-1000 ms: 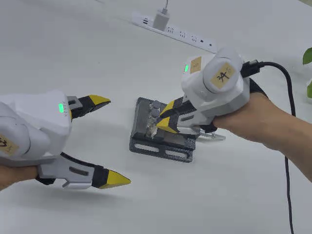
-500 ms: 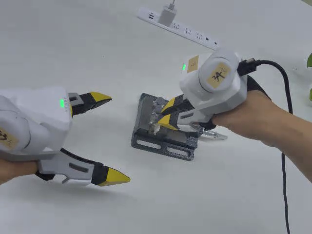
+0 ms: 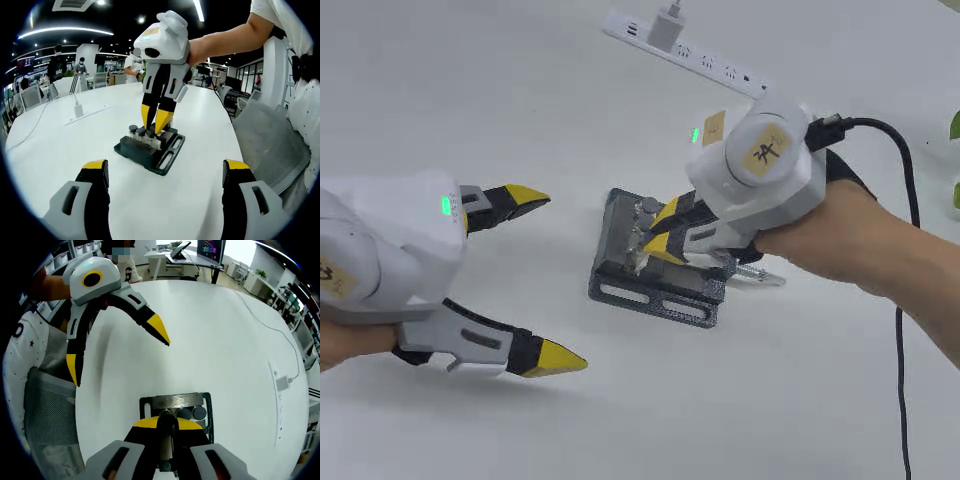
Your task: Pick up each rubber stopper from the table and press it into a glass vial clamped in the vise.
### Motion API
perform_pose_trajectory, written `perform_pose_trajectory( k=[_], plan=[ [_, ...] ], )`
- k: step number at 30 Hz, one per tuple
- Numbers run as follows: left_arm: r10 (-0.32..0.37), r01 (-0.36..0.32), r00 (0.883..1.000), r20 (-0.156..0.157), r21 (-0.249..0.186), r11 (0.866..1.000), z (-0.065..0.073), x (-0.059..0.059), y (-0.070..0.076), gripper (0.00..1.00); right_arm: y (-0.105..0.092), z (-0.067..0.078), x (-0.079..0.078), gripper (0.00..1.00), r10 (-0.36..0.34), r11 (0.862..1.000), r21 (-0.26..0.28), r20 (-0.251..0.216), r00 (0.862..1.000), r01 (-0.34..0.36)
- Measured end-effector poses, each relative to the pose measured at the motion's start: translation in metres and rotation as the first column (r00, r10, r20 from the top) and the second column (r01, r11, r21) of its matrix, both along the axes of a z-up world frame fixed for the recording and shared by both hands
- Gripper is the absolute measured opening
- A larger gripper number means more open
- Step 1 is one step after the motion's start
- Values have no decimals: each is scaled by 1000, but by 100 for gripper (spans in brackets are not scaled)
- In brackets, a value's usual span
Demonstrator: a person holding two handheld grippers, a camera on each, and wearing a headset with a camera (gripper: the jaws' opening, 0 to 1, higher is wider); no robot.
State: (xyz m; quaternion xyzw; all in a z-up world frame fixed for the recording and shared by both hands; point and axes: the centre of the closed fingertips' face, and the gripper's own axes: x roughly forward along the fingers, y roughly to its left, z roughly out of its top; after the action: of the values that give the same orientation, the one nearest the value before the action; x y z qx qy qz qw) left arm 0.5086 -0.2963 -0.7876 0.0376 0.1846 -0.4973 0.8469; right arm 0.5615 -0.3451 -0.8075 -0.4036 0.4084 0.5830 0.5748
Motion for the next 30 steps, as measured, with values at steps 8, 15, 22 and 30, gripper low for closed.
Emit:
perform_pose_trajectory(
  k=[8, 15, 22, 30],
  plan=[
    [-3, 3, 1000, -1, 0, 1000, 0, -1, 0, 94, 0, 0, 0, 6, 7, 1000, -7, -1, 1000, -7],
    [-5, 5, 1000, -3, -3, 1000, 0, -1, 0, 93, 0, -1, 0, 6, 20, 1000, -23, 2, 1000, -20],
    [-3, 3, 1000, -4, -7, 1000, 1, -1, 1, 93, 1, -2, 0, 6, 15, 999, -31, -13, 1000, -15],
    [2, -2, 1000, -6, -13, 1000, 1, -1, 2, 92, 1, -3, -2, 6, -2, 999, -36, -25, 1000, 1]
  ],
)
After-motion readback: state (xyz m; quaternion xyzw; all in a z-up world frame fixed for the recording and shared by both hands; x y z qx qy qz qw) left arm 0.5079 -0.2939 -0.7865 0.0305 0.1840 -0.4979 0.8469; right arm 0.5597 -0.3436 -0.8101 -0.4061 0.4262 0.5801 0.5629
